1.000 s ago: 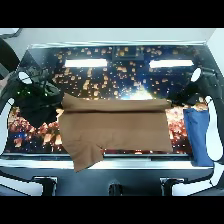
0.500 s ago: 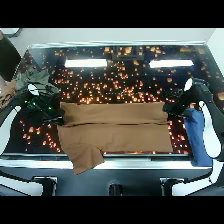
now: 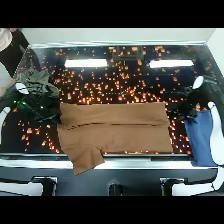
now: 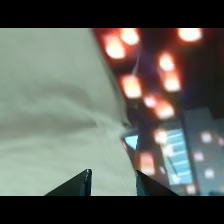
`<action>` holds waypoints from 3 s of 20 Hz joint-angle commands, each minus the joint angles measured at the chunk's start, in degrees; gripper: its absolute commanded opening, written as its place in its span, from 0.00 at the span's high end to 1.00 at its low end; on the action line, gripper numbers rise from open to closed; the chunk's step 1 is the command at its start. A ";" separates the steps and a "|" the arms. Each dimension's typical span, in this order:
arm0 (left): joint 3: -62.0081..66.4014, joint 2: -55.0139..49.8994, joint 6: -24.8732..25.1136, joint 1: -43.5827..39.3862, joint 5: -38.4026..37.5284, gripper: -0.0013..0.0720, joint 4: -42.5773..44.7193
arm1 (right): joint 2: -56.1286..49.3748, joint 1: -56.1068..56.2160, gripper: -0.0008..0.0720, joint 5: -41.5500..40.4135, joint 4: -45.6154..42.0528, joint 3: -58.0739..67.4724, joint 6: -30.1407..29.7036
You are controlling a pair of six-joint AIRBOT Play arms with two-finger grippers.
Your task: Fold the shirts.
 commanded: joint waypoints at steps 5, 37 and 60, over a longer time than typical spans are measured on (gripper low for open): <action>-35.60 19.91 4.22 1.79 10.43 0.45 -2.10 | 8.15 -4.59 0.45 1.16 0.90 -9.51 -1.07; -51.21 25.68 8.04 -2.97 25.99 0.94 -15.91 | 14.36 -4.59 0.24 -12.63 3.93 -36.37 -6.38; -12.61 16.41 2.99 -2.93 30.73 0.95 -9.64 | 6.84 3.91 0.93 -33.27 7.72 -7.80 -2.60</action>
